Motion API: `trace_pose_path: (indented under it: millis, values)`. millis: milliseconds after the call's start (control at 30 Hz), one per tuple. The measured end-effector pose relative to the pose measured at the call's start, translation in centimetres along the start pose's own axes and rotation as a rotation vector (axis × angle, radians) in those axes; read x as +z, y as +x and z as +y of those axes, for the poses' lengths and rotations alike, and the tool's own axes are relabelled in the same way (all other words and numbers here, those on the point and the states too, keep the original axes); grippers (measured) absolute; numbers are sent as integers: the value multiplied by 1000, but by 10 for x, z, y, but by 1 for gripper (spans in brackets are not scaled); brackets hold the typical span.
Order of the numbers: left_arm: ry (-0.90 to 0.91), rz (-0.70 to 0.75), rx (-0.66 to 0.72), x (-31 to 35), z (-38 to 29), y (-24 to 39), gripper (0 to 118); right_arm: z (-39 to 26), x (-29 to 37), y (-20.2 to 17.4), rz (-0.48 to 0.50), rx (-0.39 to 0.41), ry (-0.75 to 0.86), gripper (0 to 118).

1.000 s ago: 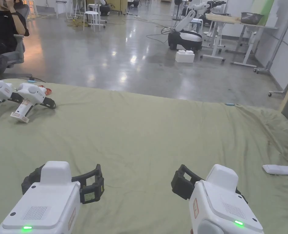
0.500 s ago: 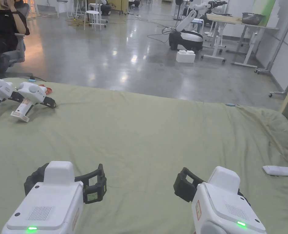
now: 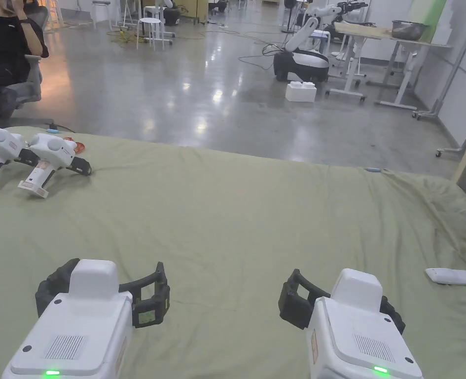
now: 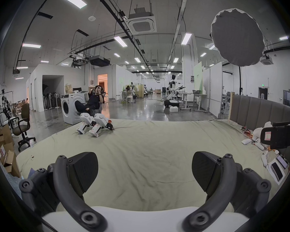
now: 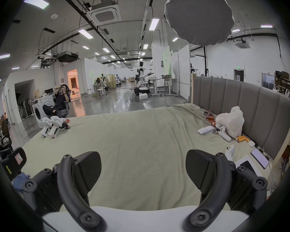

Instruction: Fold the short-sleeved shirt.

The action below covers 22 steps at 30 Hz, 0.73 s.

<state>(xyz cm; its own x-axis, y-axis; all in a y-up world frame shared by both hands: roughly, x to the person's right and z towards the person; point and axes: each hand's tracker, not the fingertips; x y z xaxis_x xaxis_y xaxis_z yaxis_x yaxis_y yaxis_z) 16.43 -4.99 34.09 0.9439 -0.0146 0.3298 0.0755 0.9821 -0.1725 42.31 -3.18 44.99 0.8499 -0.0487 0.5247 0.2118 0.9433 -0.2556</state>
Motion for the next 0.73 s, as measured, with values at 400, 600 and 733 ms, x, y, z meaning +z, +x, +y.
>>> trace_pose_path:
  millis: [400,600,733]
  values:
    - [7,-4,-16,-1,-3,-1,114,-11,-3,2,48,70,80,104]
    - [10,-3,-14,-2,-3,-2,114,-11,2,1,60,97,185,104]
    - [14,-6,-9,-2,-1,-4,114,-10,1,2,70,84,196,105]
